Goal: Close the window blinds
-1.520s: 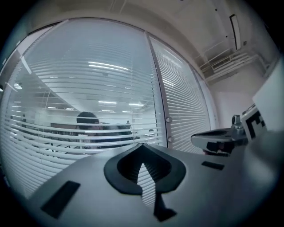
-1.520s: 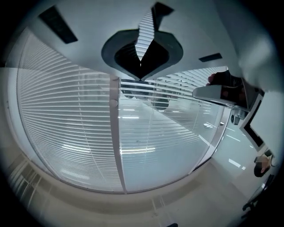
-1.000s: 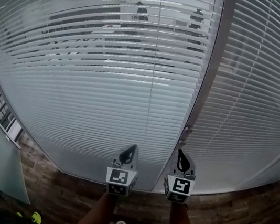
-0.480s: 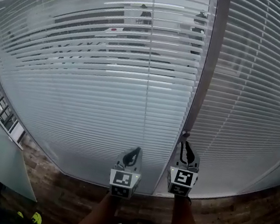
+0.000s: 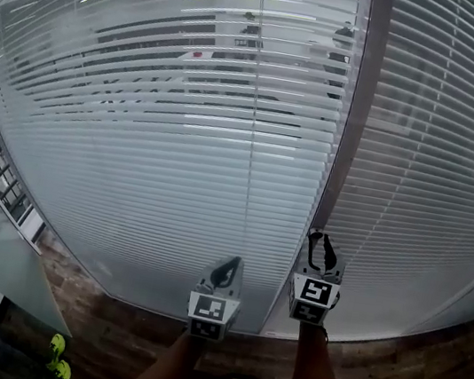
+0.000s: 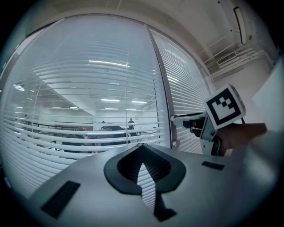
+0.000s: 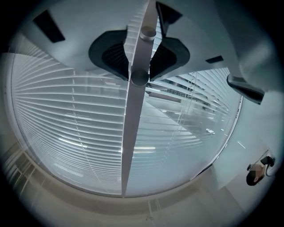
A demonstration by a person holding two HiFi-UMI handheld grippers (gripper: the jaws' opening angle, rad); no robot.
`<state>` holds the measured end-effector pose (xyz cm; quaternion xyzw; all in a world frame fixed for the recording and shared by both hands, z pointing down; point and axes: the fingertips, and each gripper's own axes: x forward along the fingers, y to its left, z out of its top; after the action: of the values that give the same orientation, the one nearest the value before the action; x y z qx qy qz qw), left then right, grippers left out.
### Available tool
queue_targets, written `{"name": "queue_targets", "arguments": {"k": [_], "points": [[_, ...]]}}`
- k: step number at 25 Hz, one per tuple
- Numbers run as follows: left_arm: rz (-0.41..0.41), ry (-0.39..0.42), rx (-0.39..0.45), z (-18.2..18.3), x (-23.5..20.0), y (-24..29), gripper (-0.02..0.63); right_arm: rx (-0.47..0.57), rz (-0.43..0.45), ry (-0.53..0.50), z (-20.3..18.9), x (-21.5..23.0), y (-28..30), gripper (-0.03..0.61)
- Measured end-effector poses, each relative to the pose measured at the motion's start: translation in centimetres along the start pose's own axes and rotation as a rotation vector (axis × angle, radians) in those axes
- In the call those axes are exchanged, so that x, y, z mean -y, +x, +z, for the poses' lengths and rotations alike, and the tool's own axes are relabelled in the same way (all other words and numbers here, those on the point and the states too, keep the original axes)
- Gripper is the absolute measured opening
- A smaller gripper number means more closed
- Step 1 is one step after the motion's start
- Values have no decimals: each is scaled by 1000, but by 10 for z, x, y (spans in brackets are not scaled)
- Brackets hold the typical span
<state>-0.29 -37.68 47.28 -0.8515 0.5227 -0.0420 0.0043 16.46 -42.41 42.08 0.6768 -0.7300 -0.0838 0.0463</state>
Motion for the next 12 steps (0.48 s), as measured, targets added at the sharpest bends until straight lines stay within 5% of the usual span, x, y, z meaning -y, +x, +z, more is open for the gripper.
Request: {"name": "queue_targets", "arguments": {"k": [12], "points": [[-2,20,9,-10,4,2,-6,-1,38,15,-1,2,5,127]]}}
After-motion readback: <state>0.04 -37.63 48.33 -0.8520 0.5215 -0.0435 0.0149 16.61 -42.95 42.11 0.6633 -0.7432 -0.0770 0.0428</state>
